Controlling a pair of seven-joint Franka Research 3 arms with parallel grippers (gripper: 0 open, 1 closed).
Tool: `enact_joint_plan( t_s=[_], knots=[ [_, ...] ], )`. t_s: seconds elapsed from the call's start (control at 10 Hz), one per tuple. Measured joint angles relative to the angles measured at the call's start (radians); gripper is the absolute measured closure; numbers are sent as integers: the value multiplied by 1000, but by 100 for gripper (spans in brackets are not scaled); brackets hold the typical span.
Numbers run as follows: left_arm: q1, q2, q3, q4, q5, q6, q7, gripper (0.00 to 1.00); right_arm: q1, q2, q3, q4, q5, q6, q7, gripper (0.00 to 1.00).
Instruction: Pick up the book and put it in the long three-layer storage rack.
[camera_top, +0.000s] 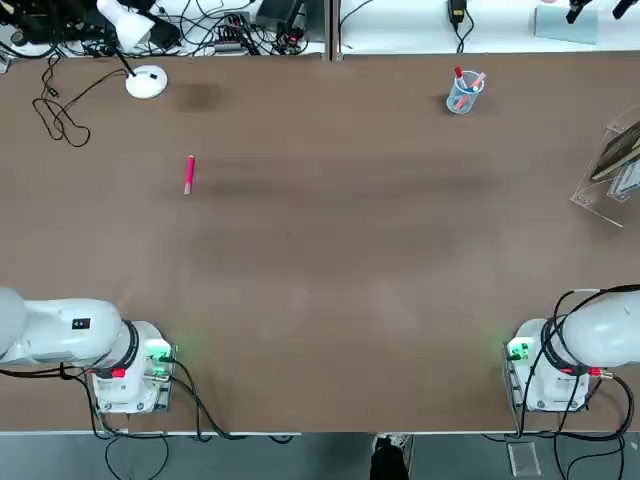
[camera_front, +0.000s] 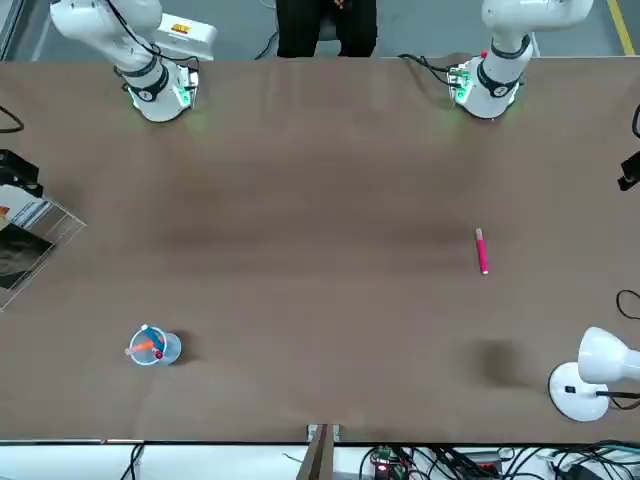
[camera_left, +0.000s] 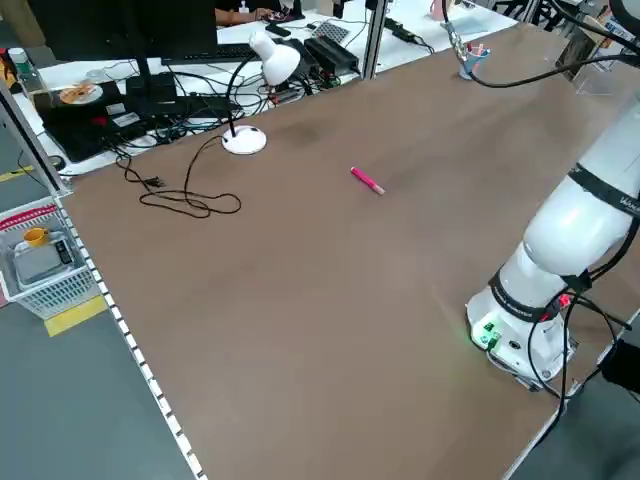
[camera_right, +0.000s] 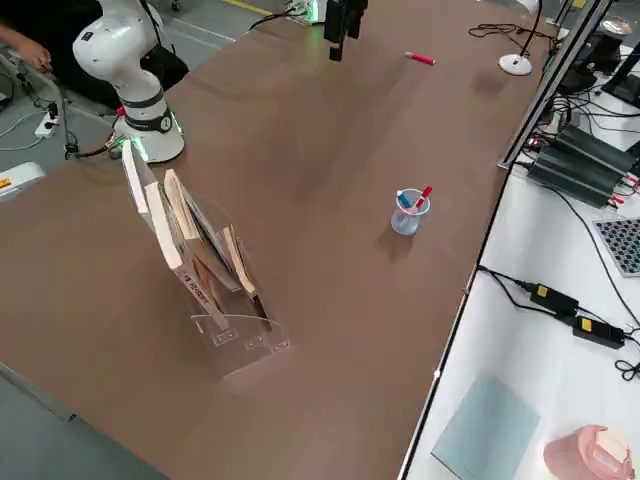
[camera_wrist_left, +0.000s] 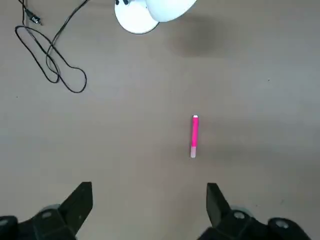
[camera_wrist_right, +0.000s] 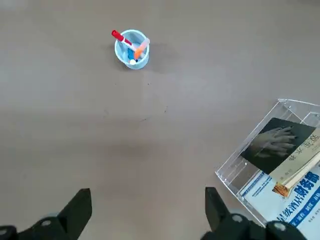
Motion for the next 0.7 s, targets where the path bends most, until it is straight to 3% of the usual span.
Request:
enact_joint_plan(
  t_s=[0.7],
  knots=[
    [0,0,0,0,0,0,0,0,-3,0,0,-12,0,31,0,0]
  ],
)
